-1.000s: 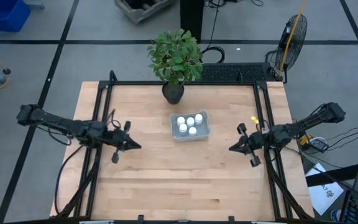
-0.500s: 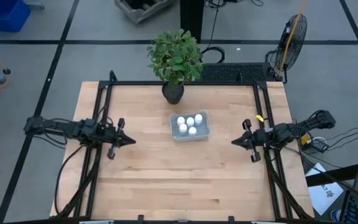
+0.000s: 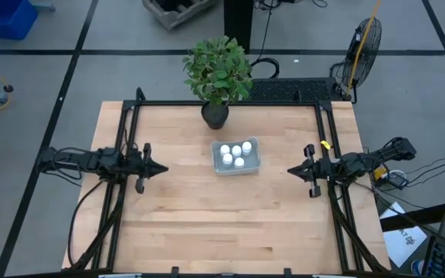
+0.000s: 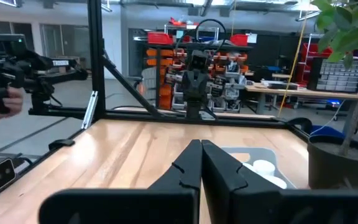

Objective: Pick and place pill bottles into a basket
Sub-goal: Return to Home Position

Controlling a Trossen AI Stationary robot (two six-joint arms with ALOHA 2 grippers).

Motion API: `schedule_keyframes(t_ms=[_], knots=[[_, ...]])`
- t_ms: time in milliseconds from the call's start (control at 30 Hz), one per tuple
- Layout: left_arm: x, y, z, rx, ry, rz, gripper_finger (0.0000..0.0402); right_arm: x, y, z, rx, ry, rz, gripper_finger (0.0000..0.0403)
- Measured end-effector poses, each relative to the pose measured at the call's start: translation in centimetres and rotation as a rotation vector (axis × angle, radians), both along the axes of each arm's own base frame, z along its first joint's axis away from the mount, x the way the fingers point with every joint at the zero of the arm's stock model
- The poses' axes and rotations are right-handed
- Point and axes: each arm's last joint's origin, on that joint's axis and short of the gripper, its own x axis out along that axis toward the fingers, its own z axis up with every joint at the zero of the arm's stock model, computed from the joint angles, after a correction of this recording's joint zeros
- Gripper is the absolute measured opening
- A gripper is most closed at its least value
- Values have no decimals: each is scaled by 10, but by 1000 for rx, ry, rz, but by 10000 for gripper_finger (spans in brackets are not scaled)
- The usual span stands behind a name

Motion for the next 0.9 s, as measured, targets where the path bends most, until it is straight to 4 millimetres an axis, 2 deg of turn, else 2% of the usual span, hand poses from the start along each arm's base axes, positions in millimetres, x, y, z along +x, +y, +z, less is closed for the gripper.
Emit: schedule_keyframes(t_ms=[100, 267, 433, 900], knots=[[1, 0, 0, -29, -22, 18, 13, 0, 0, 0, 0, 0, -1, 0], [2, 1, 0, 111, -38, 27, 41, 0, 0, 0, -2, 5, -1, 0], [2, 1, 1, 132, -44, 26, 59, 0, 0, 0, -2, 5, -1, 0], [2, 1, 1, 129, -46, 26, 63, 0, 0, -1, -2, 6, -1, 0]])
